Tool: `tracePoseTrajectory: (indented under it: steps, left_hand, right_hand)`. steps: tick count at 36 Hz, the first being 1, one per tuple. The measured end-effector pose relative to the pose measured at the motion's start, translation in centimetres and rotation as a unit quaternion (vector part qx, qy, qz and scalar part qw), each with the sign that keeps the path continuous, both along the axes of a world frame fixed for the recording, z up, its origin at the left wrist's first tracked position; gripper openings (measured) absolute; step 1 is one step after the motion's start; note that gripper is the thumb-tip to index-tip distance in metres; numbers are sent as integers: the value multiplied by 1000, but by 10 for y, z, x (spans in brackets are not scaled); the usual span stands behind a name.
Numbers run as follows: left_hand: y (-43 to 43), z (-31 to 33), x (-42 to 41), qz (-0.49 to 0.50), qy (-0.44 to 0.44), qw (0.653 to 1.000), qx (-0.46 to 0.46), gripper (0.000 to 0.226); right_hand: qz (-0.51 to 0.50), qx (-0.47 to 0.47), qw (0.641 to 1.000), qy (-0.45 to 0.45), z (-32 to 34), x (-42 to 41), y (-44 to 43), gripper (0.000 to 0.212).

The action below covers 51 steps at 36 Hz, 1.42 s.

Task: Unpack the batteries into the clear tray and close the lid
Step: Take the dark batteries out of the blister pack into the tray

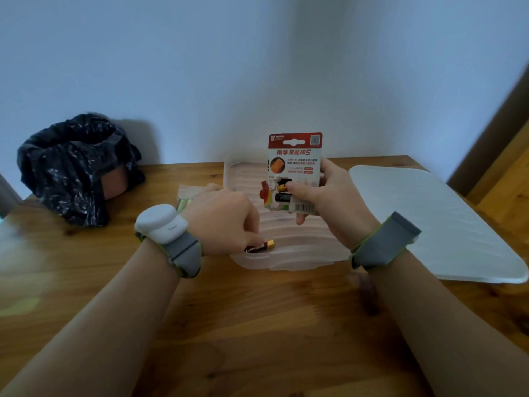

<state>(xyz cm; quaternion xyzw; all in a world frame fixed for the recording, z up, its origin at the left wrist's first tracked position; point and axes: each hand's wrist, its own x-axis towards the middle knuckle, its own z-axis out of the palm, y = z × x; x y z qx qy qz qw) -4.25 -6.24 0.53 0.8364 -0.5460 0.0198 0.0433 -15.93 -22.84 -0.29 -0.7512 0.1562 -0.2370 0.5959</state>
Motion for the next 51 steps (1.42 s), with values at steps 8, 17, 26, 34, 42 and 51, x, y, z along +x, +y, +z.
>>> tracePoseTrajectory:
  steps: [8, 17, 26, 34, 42, 51]
  left_hand:
    - [2, 6, 3, -28, -14, 967, -253, 18]
    - [1, 6, -9, -36, 12, 911, -410, 15]
    - [-6, -10, -4, -30, -92, 942, -321, 22]
    - [-7, -14, -3, -19, -136, 945, -296, 20]
    - [-7, -14, -3, -5, -170, 949, -265, 26]
    - [-9, -16, -1, -11, -156, 951, -267, 22]
  right_hand:
    - [7, -5, 1000, 4, -1, 1, 1, 27]
    - [22, 45, 999, 10, -4, 3, 0, 25]
    - [43, 55, 998, -6, -6, 5, 4, 20]
    - [49, 12, 999, -4, -5, 4, 5, 20]
    - [63, 7, 998, 5, -5, 3, 10, 16]
    - [81, 11, 997, 6, -5, 2, 9, 20]
